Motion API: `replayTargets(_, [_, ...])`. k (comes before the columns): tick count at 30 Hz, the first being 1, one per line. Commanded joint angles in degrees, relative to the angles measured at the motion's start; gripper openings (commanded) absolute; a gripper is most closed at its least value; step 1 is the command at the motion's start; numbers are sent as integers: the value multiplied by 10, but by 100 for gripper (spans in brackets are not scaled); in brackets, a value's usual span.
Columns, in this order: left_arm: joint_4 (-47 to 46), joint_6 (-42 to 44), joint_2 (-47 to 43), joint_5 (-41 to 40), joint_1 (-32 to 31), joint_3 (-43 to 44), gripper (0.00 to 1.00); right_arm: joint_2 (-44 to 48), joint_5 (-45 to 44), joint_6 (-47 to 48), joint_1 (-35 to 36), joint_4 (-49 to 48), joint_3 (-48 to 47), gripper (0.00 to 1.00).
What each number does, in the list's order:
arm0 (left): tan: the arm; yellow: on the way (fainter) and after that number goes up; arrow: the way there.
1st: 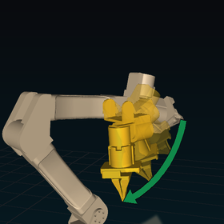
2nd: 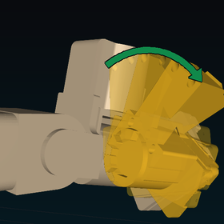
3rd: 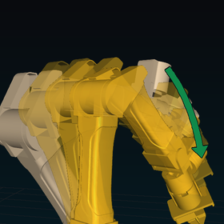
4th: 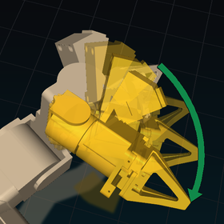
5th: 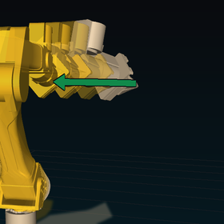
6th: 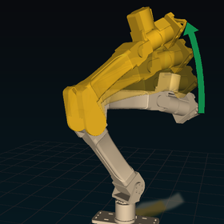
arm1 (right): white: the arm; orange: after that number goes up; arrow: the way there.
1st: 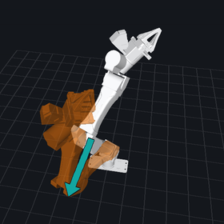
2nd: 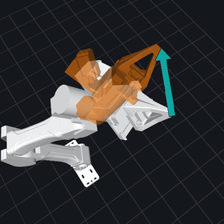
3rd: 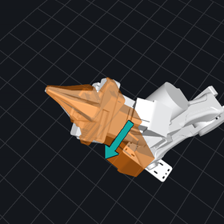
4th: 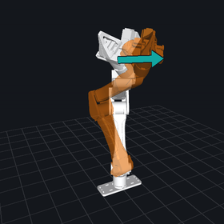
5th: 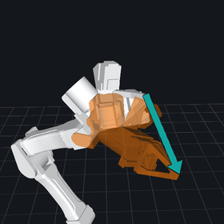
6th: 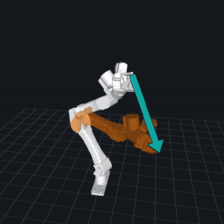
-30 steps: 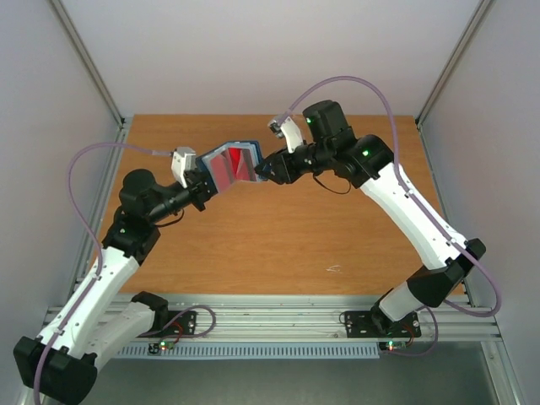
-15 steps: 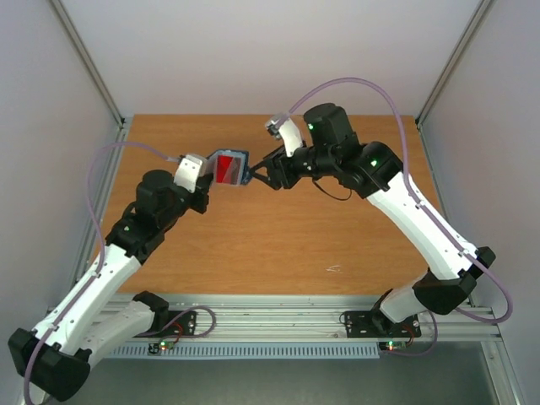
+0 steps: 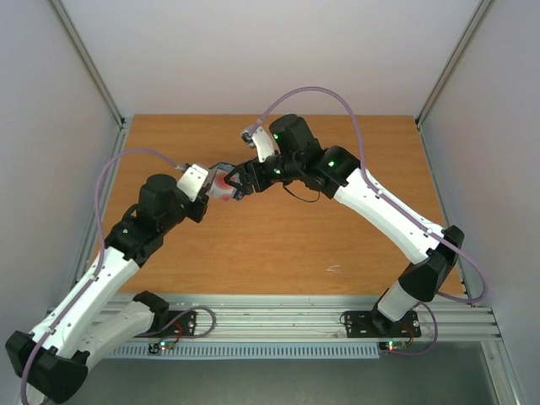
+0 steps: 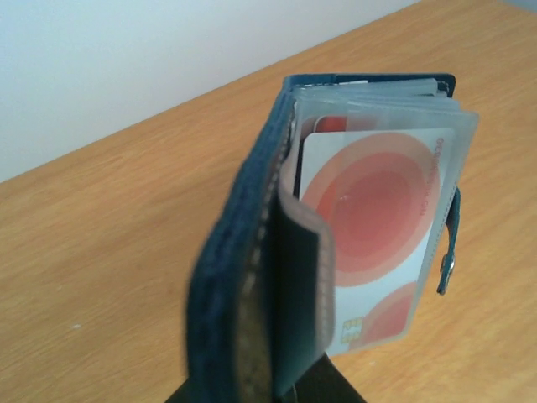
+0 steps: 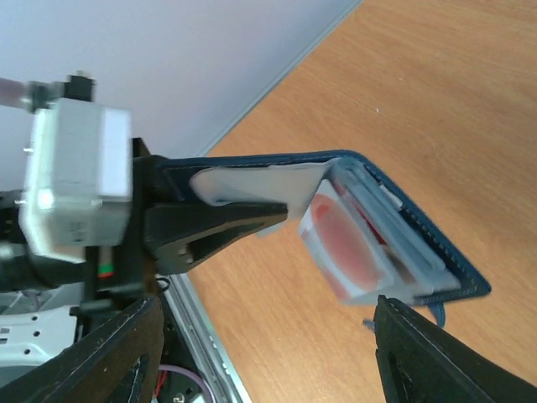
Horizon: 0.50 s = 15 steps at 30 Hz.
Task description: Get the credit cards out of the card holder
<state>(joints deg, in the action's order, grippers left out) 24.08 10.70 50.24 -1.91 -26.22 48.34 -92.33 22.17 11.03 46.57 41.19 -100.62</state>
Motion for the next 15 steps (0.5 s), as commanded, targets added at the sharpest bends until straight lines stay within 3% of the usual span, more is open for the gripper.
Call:
replayTargets(1, [-28,-119,-30,98,3,28,0,3,-1,-21,-25,-11,9,72])
replayTargets(3, [-37,-154,-41,129,9,29,0,12,-25,-12,-40,9,20,91])
replayTargets(5, [-49,-180,-51,164,15,27,0,25,-38,12,-45,20,32,98])
replayTargets(12, [-114,-238,-63,284,34,21,0,40,115,117,-46,39,43,96])
replayTargets(14, [-133,-259,-65,315,41,19,0,48,144,124,-48,25,49,88])
replayTargets(15, [-141,-273,-68,330,44,17,0,51,162,123,-52,16,53,77])
